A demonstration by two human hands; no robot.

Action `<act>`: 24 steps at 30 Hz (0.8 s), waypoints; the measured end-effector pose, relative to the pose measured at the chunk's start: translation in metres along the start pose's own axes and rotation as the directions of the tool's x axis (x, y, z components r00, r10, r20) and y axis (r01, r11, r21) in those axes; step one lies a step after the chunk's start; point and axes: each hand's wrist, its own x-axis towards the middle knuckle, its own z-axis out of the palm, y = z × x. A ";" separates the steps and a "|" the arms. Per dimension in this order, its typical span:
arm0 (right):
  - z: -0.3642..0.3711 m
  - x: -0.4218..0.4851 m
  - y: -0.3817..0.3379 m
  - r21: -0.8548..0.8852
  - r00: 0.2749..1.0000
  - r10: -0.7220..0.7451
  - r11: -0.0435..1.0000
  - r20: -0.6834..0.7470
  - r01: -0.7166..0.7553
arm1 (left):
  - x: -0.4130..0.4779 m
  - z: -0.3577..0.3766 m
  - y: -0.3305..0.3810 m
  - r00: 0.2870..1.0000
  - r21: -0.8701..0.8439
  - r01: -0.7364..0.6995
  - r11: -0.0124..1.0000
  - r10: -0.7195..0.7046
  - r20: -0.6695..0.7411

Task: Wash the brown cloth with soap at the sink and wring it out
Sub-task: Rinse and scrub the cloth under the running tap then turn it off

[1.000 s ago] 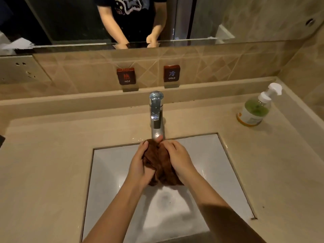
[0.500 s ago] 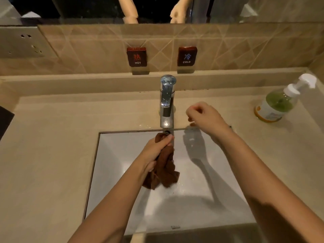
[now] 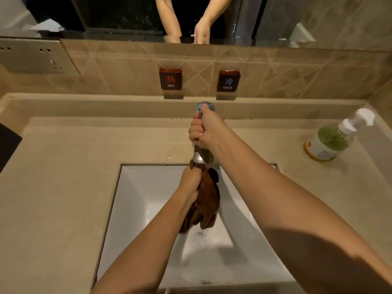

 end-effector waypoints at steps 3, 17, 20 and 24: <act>0.005 0.003 0.001 0.000 0.999 -0.019 1.000 -0.047 0.019 | -0.002 0.000 0.000 1.000 -0.060 -0.004 0.998 0.006 0.019; 0.012 0.004 -0.010 -0.017 0.992 0.025 0.999 -0.121 -0.028 | 0.003 -0.006 -0.008 0.994 0.008 -0.017 1.000 0.016 0.109; 0.013 0.005 -0.010 -0.010 0.991 0.039 0.999 -0.131 -0.040 | 0.003 -0.006 -0.008 0.992 0.003 -0.005 1.000 0.005 0.124; 0.015 0.005 -0.012 -0.011 0.987 0.031 0.999 -0.157 -0.033 | 0.006 -0.009 -0.014 0.991 0.006 -0.005 1.000 0.004 0.136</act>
